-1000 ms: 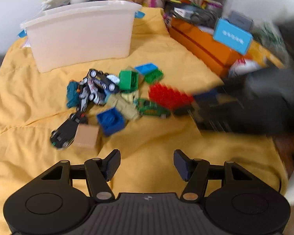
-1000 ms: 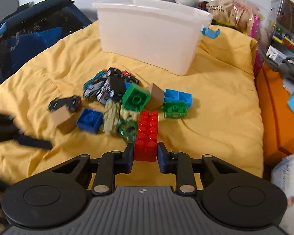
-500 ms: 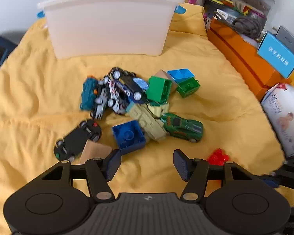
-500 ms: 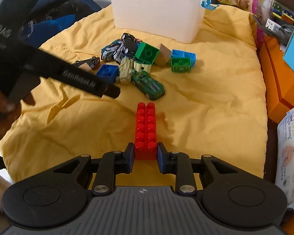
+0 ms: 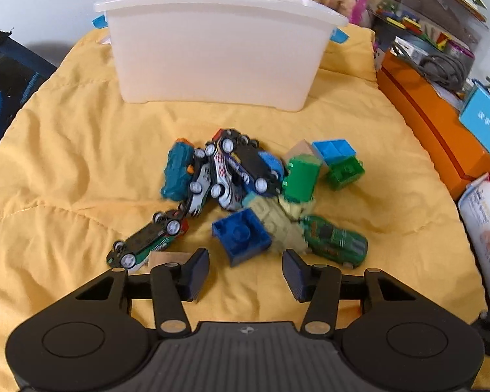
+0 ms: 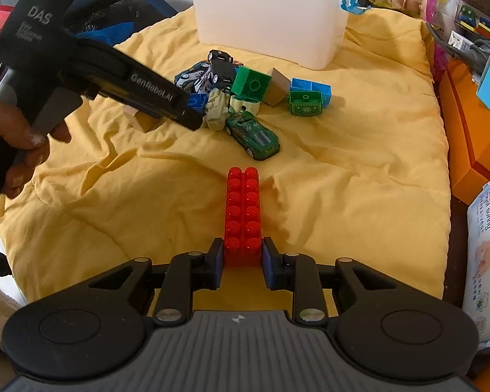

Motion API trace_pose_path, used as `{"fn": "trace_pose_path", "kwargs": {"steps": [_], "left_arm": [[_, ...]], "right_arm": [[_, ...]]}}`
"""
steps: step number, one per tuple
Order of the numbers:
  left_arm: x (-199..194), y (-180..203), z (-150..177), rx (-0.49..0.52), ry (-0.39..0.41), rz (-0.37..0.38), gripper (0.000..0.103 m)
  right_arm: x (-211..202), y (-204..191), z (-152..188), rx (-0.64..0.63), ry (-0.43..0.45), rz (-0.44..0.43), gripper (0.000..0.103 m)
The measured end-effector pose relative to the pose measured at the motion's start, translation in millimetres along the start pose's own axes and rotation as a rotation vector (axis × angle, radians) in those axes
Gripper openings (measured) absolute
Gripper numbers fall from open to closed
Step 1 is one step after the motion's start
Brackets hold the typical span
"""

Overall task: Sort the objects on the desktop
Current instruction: 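Grasp the blue square brick with the left tool while the right tool grasps the long red brick, then carry the blue brick and red brick over the clear bin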

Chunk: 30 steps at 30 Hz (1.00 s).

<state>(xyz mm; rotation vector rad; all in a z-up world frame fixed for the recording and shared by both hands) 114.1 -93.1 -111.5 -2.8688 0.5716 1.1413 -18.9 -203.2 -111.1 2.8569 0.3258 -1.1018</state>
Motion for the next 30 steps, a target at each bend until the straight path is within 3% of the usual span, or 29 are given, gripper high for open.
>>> {"fn": "trace_pose_path", "kwargs": {"steps": [2,8,11,15,19,23,24,30], "left_arm": [[5.7,1.1,-3.2,0.014,0.002,-0.007,0.043],[19.5,-1.6,-7.8,-0.028,-0.005,-0.018,0.041],[17.2,-3.8,-6.2,-0.015,0.005,-0.027,0.036],[-14.8,3.2,3.3,-0.030,0.008,0.071,0.036],[-51.9,5.6,33.2,0.053,-0.051,0.159,0.036],[-74.0,-1.2,70.4,0.146,-0.102,0.163,0.036],[-76.1,-4.1,77.7,0.146,-0.114,0.152,0.037],[-83.9,-8.2,73.5,0.110,-0.073,0.127,0.040]], "right_arm": [[0.2,-0.5,0.7,0.000,0.001,0.000,0.028],[1.0,-0.7,4.0,0.009,-0.004,0.010,0.029],[2.2,-1.9,3.5,0.009,-0.007,0.017,0.029],[2.6,-5.0,2.0,-0.002,-0.009,0.020,0.029],[3.5,-7.7,1.5,-0.016,-0.021,0.012,0.029],[1.5,-9.2,1.5,0.032,-0.036,-0.029,0.034],[0.9,-9.7,1.9,0.057,-0.041,-0.047,0.042],[-9.0,-3.7,-5.9,0.051,-0.032,0.000,0.046]]}}
Point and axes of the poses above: each gripper's, at about its wrist camera, not at the fingertips, and x roughly the way its jaws point, y to its right, z to its underside, the point moved 9 cm from there along x, roughly the way its jaws point, and after that the axes turned 13 degrees about y, right-handed, at the moved point
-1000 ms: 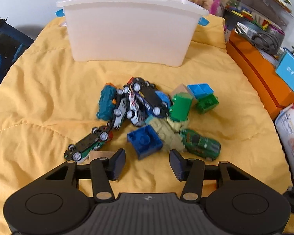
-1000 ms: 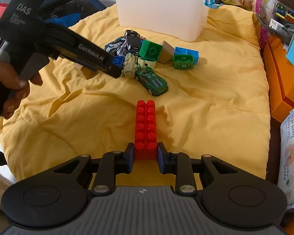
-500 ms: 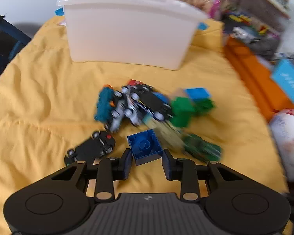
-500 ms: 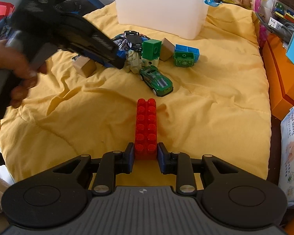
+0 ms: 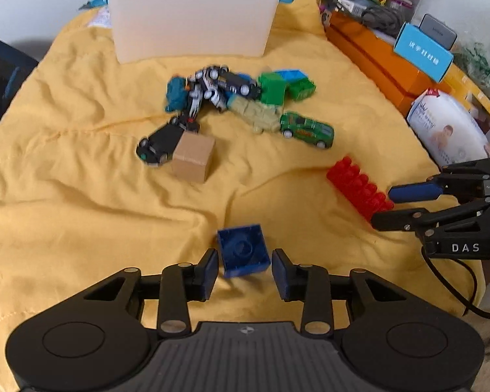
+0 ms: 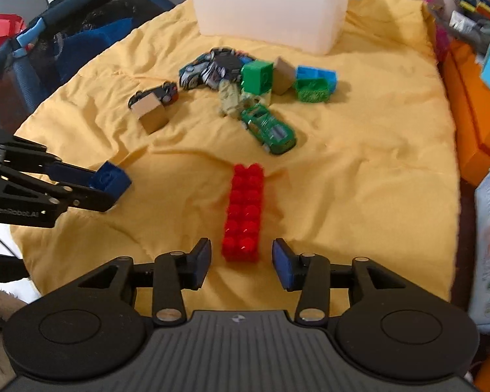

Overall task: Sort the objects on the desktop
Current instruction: 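Carry the blue brick and red brick over the clear bin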

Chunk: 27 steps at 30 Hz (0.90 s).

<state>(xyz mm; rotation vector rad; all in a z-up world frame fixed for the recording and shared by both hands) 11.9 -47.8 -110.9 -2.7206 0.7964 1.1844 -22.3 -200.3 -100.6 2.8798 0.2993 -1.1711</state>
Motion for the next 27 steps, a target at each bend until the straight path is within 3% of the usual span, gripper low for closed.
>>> {"fn": "trace_pose_path", "kwargs": {"steps": [6,8,10,14,19,27], "left_arm": [[10.2,2.4,5.1,-0.004,-0.027,0.000,0.040],[10.6,0.3,6.7,-0.005,-0.033,-0.012,0.035],[8.6,-2.7,6.8,-0.011,-0.034,-0.004,0.035],[4.3,-5.1,1.7,-0.010,-0.019,0.009,0.035],[-11.5,-14.0,-32.1,-0.013,0.056,0.006,0.035],[-26.7,-30.7,-114.4,0.037,0.191,0.001,0.035]], "right_arm": [[15.4,-7.9,-11.1,-0.078,-0.003,0.030,0.045],[22.5,-8.3,-7.5,-0.081,-0.029,0.042,0.042],[26.8,-7.1,-0.6,-0.084,-0.058,0.047,0.029],[23.0,-7.9,-5.6,-0.060,-0.051,0.021,0.027],[13.6,-8.9,-36.6,-0.070,0.012,0.018,0.027],[0.7,-5.6,-108.4,-0.120,0.159,0.030,0.027]]}}
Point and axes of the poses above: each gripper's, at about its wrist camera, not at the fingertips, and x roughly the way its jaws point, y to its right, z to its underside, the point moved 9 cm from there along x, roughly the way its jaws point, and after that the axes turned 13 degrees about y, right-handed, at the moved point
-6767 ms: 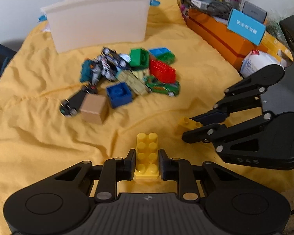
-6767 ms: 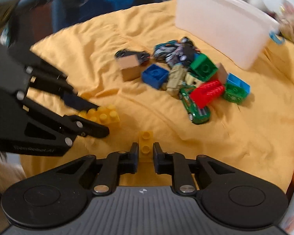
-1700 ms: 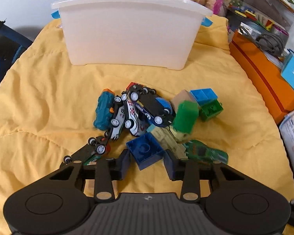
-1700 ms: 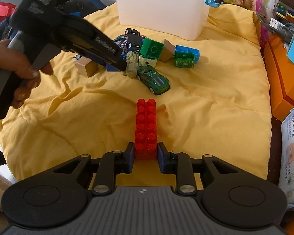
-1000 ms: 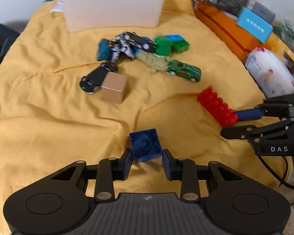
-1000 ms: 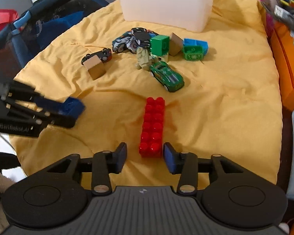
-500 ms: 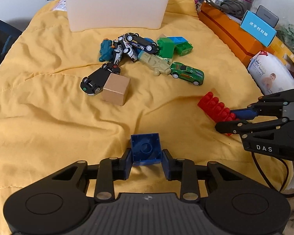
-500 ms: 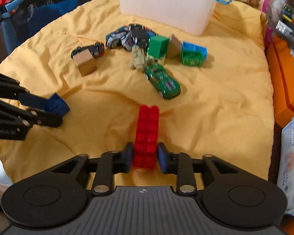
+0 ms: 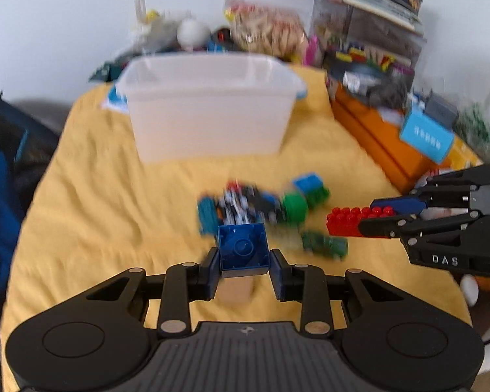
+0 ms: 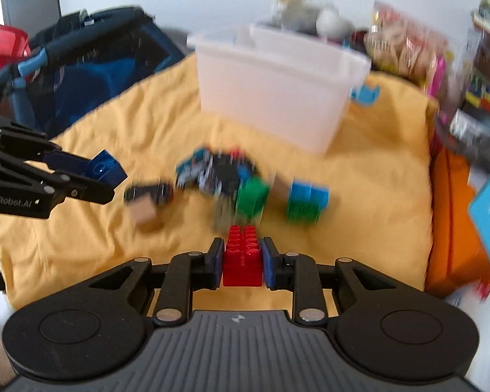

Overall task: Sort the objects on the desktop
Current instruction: 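Carry the blue brick and red brick over the clear bin, then open both tools over the clear bin and return toward the pile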

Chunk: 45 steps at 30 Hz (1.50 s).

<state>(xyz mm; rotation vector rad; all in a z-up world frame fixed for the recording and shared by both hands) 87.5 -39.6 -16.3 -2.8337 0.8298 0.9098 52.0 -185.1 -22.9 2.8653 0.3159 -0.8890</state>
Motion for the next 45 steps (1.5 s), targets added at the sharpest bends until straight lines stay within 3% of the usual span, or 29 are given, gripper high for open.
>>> {"fn": "trace_pose_path", "kwargs": {"steps": [12,16,20,25,32,36,39,43,45], "left_arm": [[21.9,-26.1,-139.8,0.145,0.185,-0.026,0.035],[48.4,-42.2,-187.6,0.129,0.202,-0.036,0.035],[89.3,-52.8,-215.1,0.173,0.164,-0.058,0.035],[147.2,-66.0,-208.8,0.207,0.047,-0.091,0.035],[196.9,-88.1,-176.2,0.175,-0.057,-0.132,0.036],[187.4,-90.8,-183.4,0.145,-0.020,-0.125,0.047],[164.1,-84.2,-196.7,0.149,0.043,-0.112,0.047],[117.9,-75.2,-193.4,0.136,0.138,-0.096,0.068],[99.6,-69.4,-172.8,0.161,0.147,-0.083,0.070]], "right_arm": [[27.4,18.4,-111.4,-0.091,0.204,0.062,0.027],[46.6,38.4,-156.3,-0.078,0.248,0.081,0.027],[72.5,57.0,-196.8,-0.083,0.270,0.113,0.027],[119.6,78.1,-214.4,-0.008,0.202,0.112,0.027],[172.7,95.1,-184.1,0.106,0.045,0.139,0.028],[174.3,97.0,-181.0,0.129,0.045,0.154,0.041],[161.6,94.1,-189.6,0.099,0.075,0.146,0.041],[127.2,86.8,-194.1,0.077,0.149,0.105,0.041],[112.9,81.4,-186.9,0.066,0.162,0.077,0.041]]}}
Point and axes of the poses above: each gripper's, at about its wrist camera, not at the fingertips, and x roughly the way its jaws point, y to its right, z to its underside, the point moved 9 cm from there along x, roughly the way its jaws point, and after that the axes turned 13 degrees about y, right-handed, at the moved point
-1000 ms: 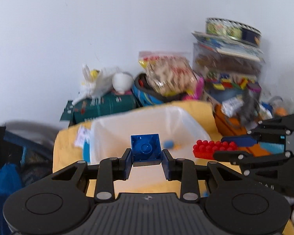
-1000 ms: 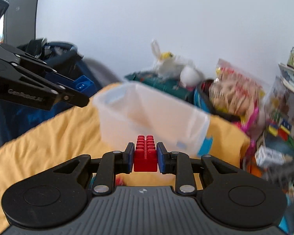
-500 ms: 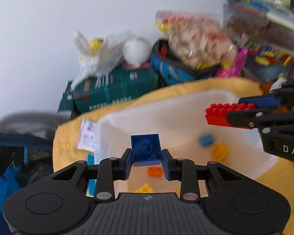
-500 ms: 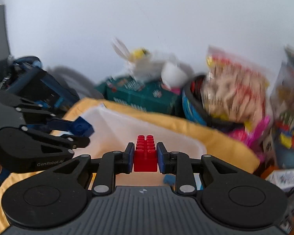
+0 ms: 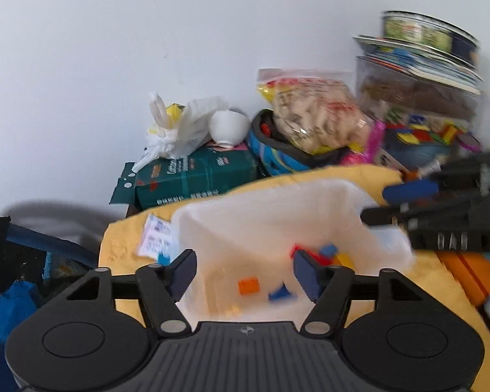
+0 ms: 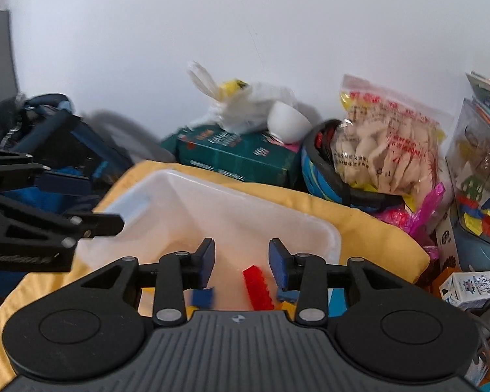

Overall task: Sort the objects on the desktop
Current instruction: 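Open both tools over the clear bin and return toward the pile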

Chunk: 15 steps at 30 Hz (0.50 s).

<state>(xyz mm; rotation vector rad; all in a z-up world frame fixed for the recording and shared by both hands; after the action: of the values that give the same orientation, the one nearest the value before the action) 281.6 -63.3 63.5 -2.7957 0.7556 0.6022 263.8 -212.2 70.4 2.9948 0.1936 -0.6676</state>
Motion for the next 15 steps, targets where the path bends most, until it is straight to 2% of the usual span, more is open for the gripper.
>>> {"fn": "trace_pose_path", "kwargs": {"steps": [3,5,9,15], "left_arm": [[-17.7,13.7,46.3,0.049,-0.071,0.013,0.070],[-28.8,21.9,76.9,0.044,-0.111,0.019,0.070],[-58.9,43.9,128.0,-0.043,-0.144,0.046,0.070],[-93.0,74.7,181.5,-0.112,-0.179,0.046,0.070]], "right_arm": [[-21.4,-9.2,21.8,-0.028,-0.012,-0.050,0.041],[-35.1,-16.5,44.4,-0.079,-0.028,-0.061,0.041],[-56.6,-29.7,101.3,-0.149,-0.088,-0.086,0.041],[-78.3,-39.5,182.6,-0.159,-0.201,-0.108,0.041]]}}
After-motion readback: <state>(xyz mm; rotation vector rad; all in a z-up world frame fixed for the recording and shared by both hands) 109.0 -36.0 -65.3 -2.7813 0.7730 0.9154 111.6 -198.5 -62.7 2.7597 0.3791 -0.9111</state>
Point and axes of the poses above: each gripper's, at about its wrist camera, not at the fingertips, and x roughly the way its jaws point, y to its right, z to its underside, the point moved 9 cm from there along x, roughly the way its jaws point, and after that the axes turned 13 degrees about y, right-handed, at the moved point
